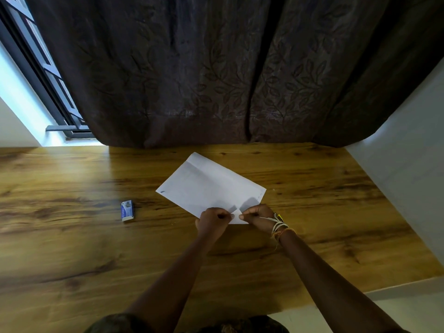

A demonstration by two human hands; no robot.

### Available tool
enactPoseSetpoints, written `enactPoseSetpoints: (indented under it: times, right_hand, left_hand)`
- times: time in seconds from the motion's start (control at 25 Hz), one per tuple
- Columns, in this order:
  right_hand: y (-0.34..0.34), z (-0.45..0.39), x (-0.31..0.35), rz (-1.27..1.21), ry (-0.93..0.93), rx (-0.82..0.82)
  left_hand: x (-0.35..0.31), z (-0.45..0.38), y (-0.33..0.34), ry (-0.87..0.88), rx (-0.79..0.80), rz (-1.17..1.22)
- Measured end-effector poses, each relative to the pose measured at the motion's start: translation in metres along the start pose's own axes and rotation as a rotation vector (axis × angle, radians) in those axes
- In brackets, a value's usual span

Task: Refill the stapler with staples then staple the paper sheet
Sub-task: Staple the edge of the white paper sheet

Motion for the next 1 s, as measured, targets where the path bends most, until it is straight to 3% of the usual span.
enactPoseSetpoints:
  times: [0.28,1.0]
  right_hand:
    - [0.000,-0.004,-0.001,0.009,0.014,0.068]
    - [-0.010,-0.002,-0.001,-0.084,0.037,-0.048]
  left_hand:
    - [0.009,-0.013,0.007,-0.119,0.070,0.030]
    - [0.008,-0.013,0.001,-0.041,0.086,0.129]
Point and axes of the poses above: each hand's wrist, its own z-axis away from the middle knuckle, its own y-axis out of the palm, x = y × z, the point moved 10 cm from there along -z, towards the middle knuckle, and after that the axes turned 5 degrees about -z, right-handed, at the moved point
